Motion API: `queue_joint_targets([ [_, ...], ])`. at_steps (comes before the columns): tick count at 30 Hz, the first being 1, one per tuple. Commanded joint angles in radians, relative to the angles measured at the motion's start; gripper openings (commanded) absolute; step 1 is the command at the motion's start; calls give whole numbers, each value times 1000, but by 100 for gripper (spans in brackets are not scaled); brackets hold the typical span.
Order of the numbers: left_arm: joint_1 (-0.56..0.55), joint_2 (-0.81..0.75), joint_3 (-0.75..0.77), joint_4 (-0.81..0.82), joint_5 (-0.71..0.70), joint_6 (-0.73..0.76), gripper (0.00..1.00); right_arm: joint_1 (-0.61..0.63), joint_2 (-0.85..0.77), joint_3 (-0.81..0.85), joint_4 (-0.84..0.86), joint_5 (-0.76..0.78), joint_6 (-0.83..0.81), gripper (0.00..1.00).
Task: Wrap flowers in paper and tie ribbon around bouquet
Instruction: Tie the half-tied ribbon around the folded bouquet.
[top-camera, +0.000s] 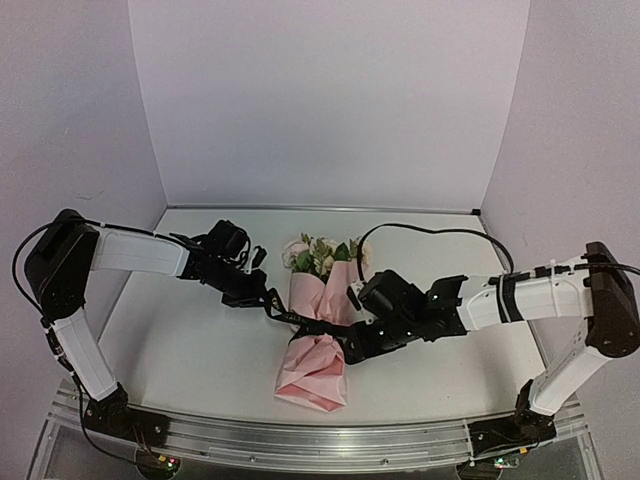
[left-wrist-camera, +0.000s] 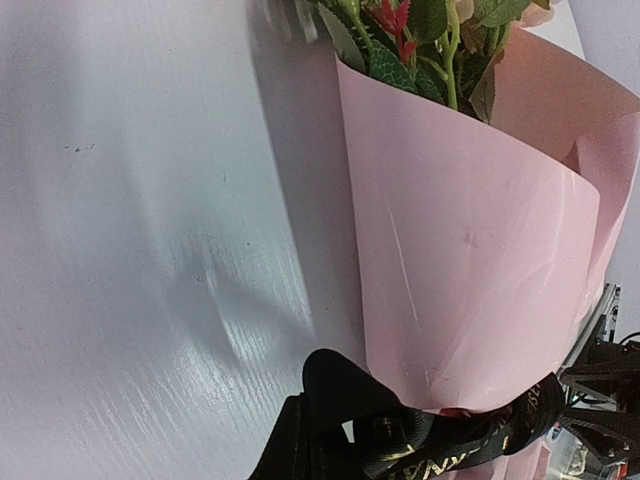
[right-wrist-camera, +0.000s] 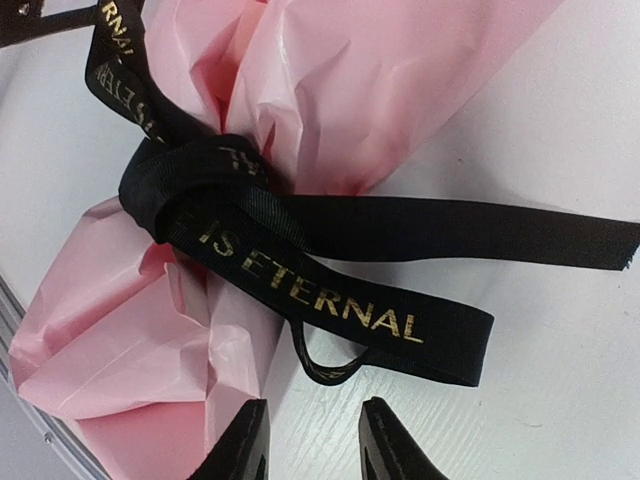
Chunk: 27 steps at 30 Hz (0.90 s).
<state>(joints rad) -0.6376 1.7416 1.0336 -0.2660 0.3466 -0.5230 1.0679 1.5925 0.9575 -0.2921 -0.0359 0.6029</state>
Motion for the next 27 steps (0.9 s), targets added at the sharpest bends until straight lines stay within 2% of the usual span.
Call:
queue_joint_targets([
  [1,3,-4,43,-14,5,12,0,3,1,-5,-1,20,-29,31],
  [16,3,-2,46,-21,2,12,0,16,115,75,-1,-4,-97,33],
  [23,3,1,47,-21,3,12,0,21,156,126,-19,7,-132,38],
  [27,3,0,50,-21,3,12,0,21,190,151,-19,-5,-136,35],
])
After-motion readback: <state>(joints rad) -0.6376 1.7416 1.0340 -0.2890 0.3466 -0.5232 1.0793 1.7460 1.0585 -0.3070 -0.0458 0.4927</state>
